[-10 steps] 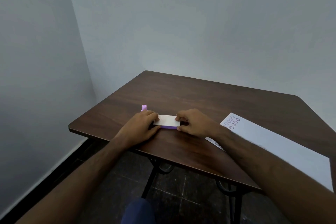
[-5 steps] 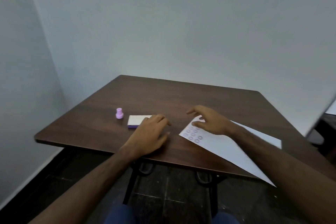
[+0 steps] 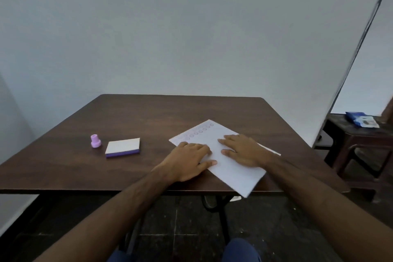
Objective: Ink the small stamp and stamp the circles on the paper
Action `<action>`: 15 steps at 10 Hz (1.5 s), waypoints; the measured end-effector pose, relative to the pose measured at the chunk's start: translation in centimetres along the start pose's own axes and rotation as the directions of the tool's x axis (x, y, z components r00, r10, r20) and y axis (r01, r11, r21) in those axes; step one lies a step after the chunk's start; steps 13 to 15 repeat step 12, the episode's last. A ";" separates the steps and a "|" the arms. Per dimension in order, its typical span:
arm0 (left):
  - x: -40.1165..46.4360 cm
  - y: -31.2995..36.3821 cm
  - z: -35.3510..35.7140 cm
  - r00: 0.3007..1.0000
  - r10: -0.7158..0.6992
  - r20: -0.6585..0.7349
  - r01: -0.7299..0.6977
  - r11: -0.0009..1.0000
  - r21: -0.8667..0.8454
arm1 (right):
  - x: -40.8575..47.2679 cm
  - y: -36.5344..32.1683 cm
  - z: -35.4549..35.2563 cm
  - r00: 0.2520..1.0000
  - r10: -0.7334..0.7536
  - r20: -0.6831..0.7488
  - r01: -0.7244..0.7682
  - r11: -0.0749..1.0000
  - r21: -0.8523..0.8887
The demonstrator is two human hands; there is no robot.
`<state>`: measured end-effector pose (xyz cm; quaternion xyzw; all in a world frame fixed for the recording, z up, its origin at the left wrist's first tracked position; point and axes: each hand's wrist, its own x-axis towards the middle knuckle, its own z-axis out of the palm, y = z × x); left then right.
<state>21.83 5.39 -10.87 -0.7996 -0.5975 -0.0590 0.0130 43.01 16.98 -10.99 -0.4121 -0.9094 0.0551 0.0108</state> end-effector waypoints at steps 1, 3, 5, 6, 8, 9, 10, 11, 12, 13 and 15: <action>1.4 -2.9 -0.2 0.993 -0.114 0.014 0.114 0.992 0.048 | 2.6 -1.3 0.7 0.998 0.052 -0.024 -0.054 0.997 -0.050; 6.5 -10.5 1.4 0.963 -0.247 0.109 0.248 0.969 0.008 | 10.2 -2.6 2.3 0.980 0.079 -0.181 -0.090 0.995 -0.053; 11.3 -15.9 2.8 0.968 -0.233 0.096 0.242 0.964 -0.108 | 16.4 -1.9 2.4 0.953 0.126 -0.275 -0.147 0.988 -0.058; 11.4 -16.0 2.8 0.973 -0.216 0.085 0.224 0.970 -0.098 | 16.1 -2.3 2.0 0.950 0.128 -0.284 -0.155 0.985 -0.072; 10.1 -14.5 0.6 0.956 -0.213 0.201 0.240 0.963 -0.119 | 15.0 -3.4 -0.8 0.982 0.176 -0.069 -0.182 0.980 -0.077; 10.3 -14.5 -1.1 0.935 -0.202 0.291 0.246 0.961 -0.123 | 15.5 -3.6 -2.4 0.976 0.204 0.082 -0.199 0.978 -0.061; 10.6 -14.4 -2.6 0.912 -0.209 0.353 0.250 0.965 -0.075 | 15.8 -3.8 -3.8 0.947 0.225 0.230 -0.225 0.974 -0.028; 11.7 -14.5 -5.3 0.916 -0.265 0.300 0.293 0.955 -0.051 | 16.6 -3.9 -6.5 0.931 0.274 0.243 -0.285 0.958 0.012; 13.0 -14.7 -9.3 0.946 -0.248 0.210 0.252 0.968 0.009 | 17.1 -3.9 -11.0 0.962 0.222 0.160 -0.225 0.974 0.002; 13.0 -14.7 -9.3 0.946 -0.248 0.210 0.252 0.968 0.009 | 17.1 -3.9 -11.0 0.962 0.222 0.160 -0.225 0.974 0.002; 13.0 -14.7 -9.3 0.946 -0.248 0.210 0.252 0.968 0.009 | 17.1 -3.9 -11.0 0.962 0.222 0.160 -0.225 0.974 0.002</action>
